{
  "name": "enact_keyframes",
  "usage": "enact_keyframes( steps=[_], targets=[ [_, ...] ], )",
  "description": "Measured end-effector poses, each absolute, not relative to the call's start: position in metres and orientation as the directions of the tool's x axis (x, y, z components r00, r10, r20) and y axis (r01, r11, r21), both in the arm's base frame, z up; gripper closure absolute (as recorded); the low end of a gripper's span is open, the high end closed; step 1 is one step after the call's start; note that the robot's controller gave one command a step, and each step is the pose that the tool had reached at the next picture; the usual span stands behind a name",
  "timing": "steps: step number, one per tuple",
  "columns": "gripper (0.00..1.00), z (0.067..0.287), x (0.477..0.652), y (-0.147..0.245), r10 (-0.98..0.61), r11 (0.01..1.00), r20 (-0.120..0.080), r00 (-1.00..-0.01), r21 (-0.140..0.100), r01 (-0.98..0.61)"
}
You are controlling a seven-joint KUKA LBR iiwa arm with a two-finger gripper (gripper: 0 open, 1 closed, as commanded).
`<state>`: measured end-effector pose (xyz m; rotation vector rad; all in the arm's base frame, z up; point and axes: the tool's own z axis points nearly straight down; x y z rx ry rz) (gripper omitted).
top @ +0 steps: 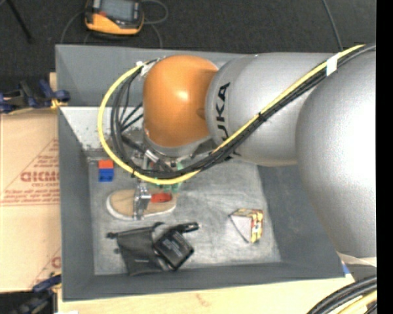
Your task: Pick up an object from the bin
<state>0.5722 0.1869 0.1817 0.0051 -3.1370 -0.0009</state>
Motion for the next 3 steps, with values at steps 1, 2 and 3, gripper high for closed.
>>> enact_keyframes(
  steps=[1, 2, 3],
  targets=[
    [0.0, 0.186, 0.574, 0.186, 0.0, 1.0, -0.003, -1.0, 0.002, 0.0],
    [0.0, 0.12, 0.584, 0.179, 0.046, 0.999, -0.008, -0.999, 0.004, 0.046],
    [0.0, 0.078, 0.581, 0.174, 0.234, 0.972, -0.001, -0.972, 0.001, 0.234]
  ],
)
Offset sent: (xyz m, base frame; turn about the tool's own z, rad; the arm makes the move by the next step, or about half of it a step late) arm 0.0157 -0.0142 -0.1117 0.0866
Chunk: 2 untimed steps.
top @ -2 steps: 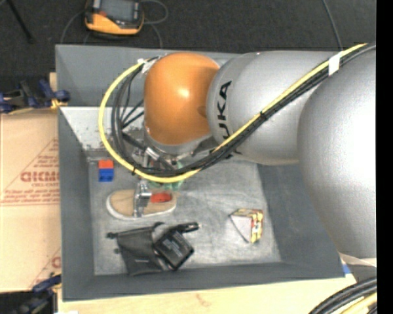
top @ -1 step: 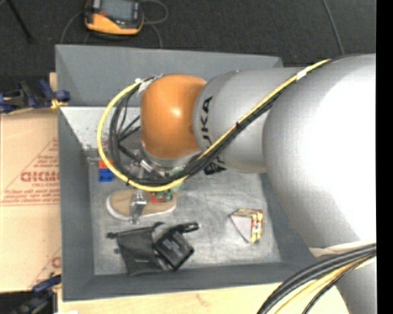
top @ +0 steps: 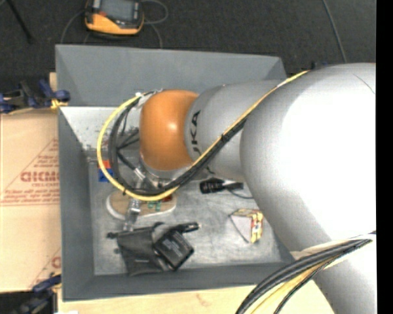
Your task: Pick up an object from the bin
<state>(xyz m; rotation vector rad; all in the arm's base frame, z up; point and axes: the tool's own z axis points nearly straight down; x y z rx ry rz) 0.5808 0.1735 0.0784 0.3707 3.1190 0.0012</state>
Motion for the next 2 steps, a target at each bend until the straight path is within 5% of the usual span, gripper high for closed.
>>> enact_keyframes(
  steps=[1, 2],
  targets=[
    [0.0, 0.072, 0.599, 0.164, 0.261, 0.965, -0.003, -0.965, 0.004, 0.261],
    [0.0, 0.077, 0.585, 0.17, 0.243, 0.97, -0.002, -0.97, 0.0, 0.243]
  ],
)
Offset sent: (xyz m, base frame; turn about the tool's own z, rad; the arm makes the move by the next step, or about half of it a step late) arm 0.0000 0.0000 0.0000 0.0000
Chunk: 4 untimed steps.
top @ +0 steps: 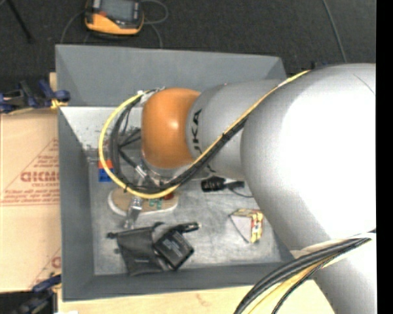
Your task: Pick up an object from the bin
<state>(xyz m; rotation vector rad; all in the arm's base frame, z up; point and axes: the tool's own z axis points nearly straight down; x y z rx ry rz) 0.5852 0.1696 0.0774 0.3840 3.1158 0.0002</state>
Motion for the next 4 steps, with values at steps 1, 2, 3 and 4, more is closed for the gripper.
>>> enact_keyframes(
  steps=[1, 2, 3, 4],
  targets=[
    [1.0, 0.0744, 0.6, 0.1648, 0.263, 0.965, -0.002, -0.965, 0.004, 0.263],
    [1.0, 0.0744, 0.6, 0.1648, 0.263, 0.965, -0.002, -0.965, 0.004, 0.263],
    [1.0, 0.0756, 0.6, 0.1649, 0.264, 0.965, -0.003, -0.965, 0.005, 0.264],
    [1.0, 0.0803, 0.5994, 0.1643, 0.264, 0.965, -0.002, -0.965, 0.002, 0.264]
  ],
)
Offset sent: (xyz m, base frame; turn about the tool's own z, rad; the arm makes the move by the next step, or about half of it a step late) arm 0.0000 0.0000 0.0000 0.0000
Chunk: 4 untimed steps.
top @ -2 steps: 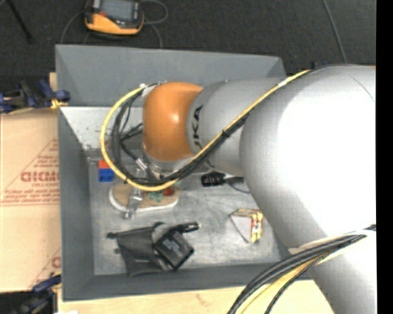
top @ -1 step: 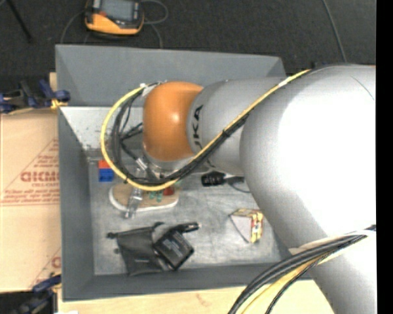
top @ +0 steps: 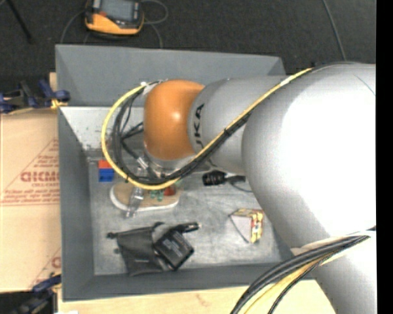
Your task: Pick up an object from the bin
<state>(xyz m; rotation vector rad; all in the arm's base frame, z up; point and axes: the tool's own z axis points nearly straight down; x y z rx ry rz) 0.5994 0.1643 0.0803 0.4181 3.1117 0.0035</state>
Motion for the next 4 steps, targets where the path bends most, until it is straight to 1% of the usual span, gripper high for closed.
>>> enact_keyframes(
  steps=[1, 3, 4],
  targets=[
    [1.0, 0.092, 0.598, 0.164, 0.265, 0.964, 0.003, -0.964, -0.001, 0.265],
    [1.0, 0.121, 0.6, 0.163, 0.266, 0.964, -0.003, -0.964, 0.002, 0.266],
    [1.0, 0.129, 0.6, 0.163, 0.266, 0.964, -0.003, -0.964, 0.002, 0.266]
  ],
)
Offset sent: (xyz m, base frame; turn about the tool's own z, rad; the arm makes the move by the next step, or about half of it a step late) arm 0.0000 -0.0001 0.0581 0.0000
